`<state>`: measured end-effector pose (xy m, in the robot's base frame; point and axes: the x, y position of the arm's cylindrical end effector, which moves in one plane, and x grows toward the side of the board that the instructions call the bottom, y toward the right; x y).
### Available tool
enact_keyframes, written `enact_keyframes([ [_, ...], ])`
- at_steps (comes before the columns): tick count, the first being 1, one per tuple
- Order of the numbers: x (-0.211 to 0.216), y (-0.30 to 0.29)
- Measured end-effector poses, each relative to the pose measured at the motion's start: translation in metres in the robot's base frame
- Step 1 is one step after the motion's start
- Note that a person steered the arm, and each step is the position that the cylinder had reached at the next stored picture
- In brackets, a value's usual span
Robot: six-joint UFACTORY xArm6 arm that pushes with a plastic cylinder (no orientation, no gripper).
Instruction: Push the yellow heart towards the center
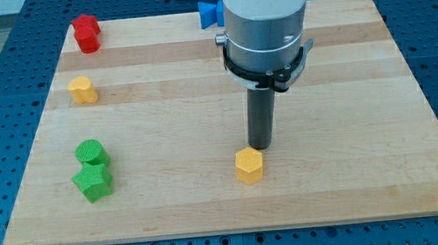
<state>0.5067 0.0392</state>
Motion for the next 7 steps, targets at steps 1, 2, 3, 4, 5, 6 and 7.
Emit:
enact_keyframes([
  [1, 0.022, -0.007],
  [2, 0.031, -0.014],
  [3, -0.009, -0.018],
  [4, -0.079, -0.060],
  [5, -0.139, -0.118],
  [6, -0.175, -0.190],
  [7, -0.177, -0.259],
])
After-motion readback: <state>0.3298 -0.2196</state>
